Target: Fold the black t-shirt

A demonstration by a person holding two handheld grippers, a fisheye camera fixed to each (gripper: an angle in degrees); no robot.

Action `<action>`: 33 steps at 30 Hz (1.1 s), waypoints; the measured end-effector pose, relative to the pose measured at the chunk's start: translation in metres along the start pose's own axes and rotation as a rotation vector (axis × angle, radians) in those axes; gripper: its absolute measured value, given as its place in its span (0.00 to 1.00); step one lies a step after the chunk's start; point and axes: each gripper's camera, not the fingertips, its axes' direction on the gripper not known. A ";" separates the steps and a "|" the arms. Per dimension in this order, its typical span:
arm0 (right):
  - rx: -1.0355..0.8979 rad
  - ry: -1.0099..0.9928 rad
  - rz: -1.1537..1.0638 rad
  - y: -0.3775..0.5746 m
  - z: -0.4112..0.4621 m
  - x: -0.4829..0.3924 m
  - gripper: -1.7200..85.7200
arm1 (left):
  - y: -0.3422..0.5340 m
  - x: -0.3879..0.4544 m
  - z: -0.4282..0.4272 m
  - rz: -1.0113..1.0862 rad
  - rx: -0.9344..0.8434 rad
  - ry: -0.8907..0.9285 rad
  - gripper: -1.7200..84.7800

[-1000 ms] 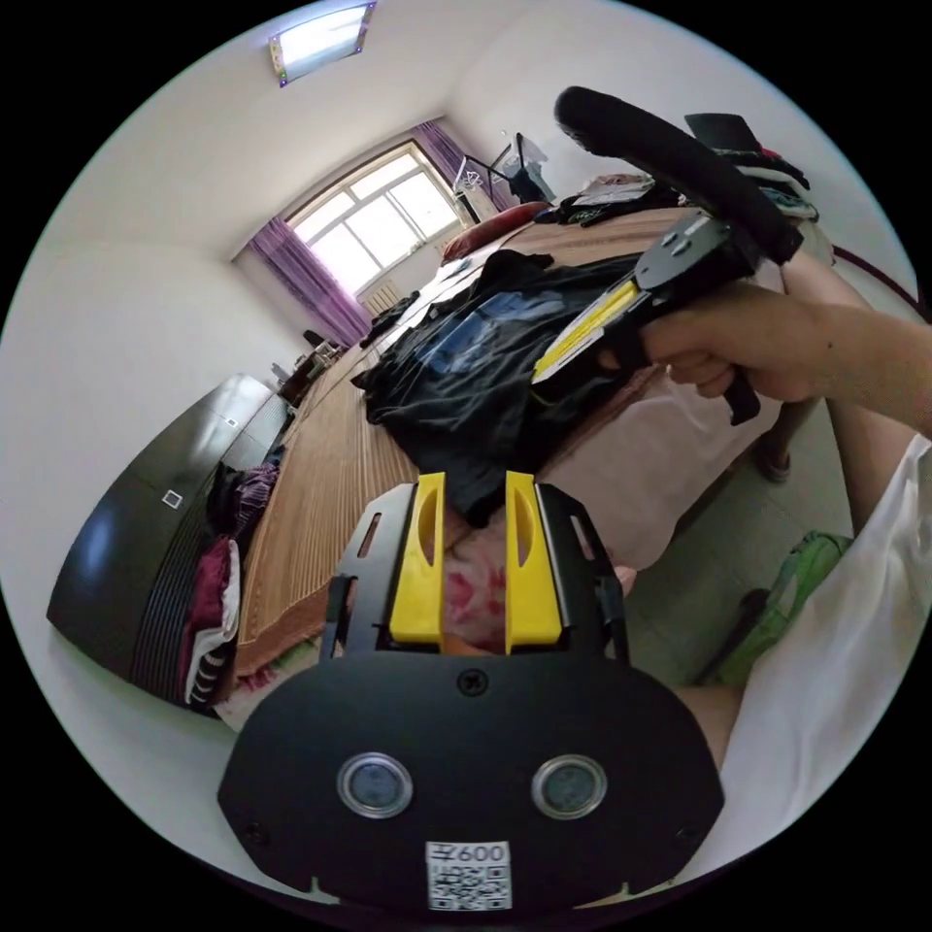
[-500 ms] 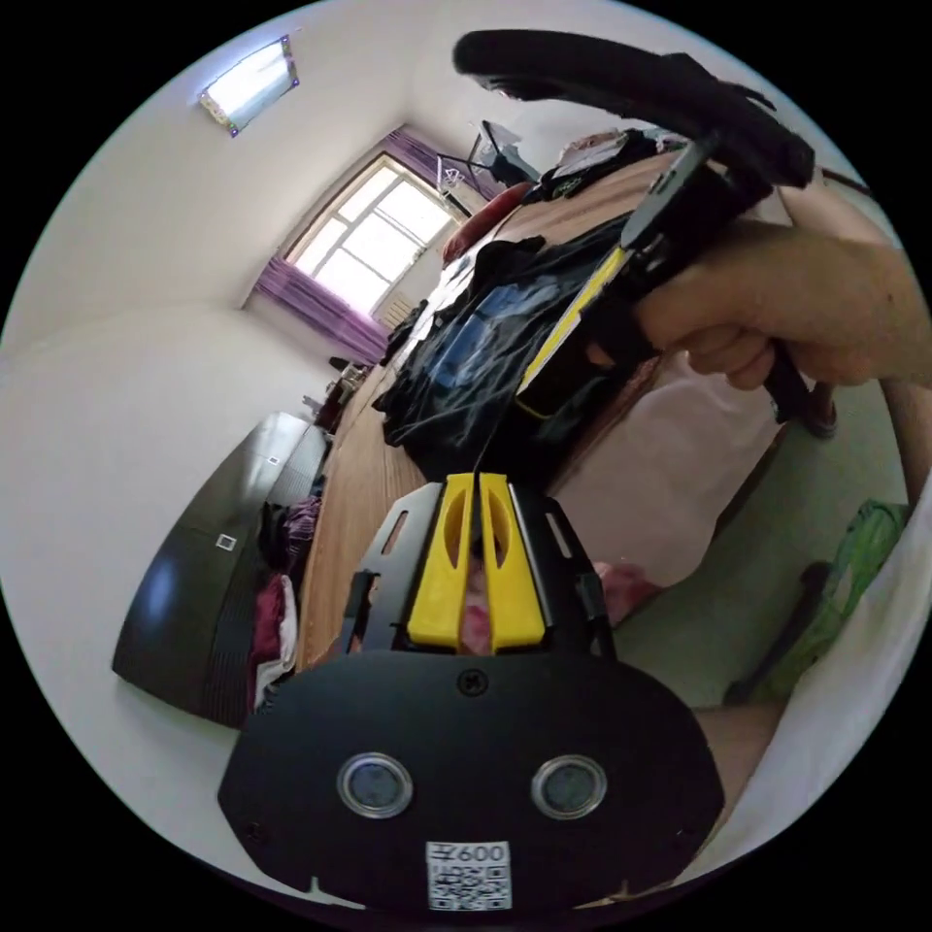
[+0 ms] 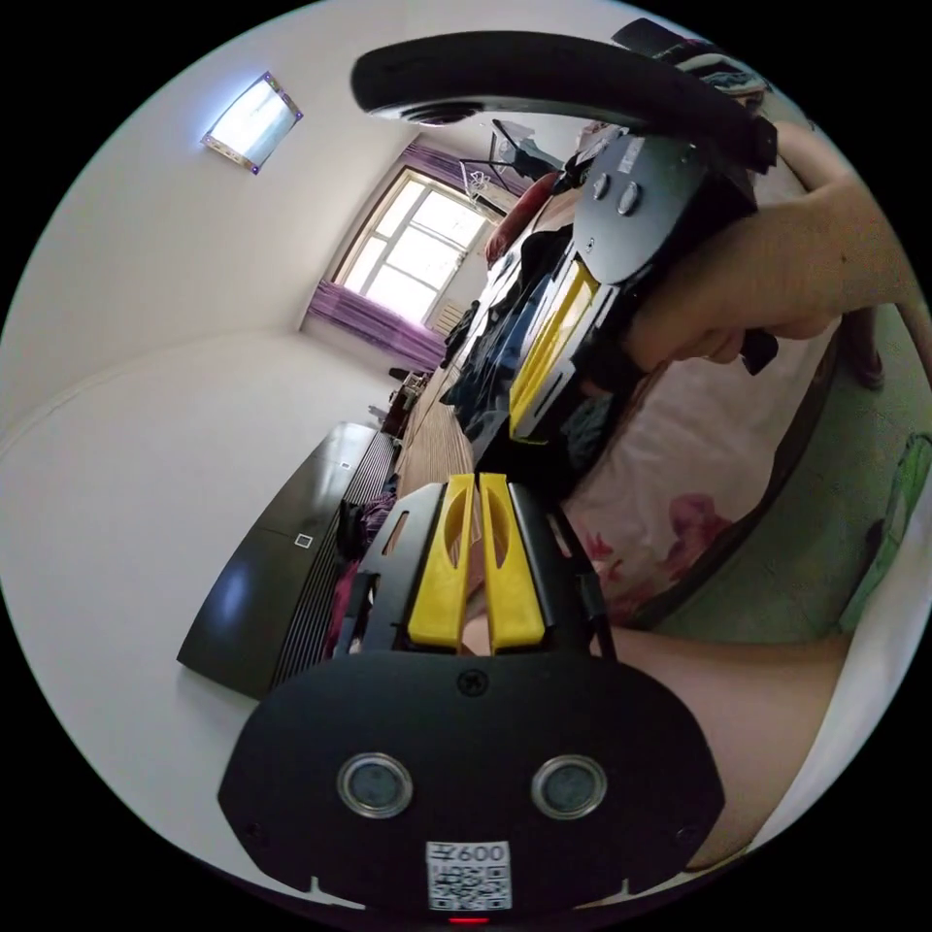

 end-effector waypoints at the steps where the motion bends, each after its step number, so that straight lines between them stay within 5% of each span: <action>1: -0.007 -0.001 -0.017 0.001 0.002 -0.002 0.02 | -0.004 -0.003 0.005 0.000 -0.003 -0.001 0.04; 19: -0.050 -0.066 -0.057 0.030 0.035 0.014 0.01 | -0.034 -0.119 0.103 0.038 -0.053 0.007 0.08; 26: -0.041 0.001 -0.156 0.039 0.036 0.014 0.01 | 0.008 -0.131 0.133 0.287 0.023 -0.046 0.05; 33: -0.063 0.078 -0.138 0.051 0.044 0.025 0.02 | 0.067 -0.225 0.093 0.062 0.051 0.014 0.04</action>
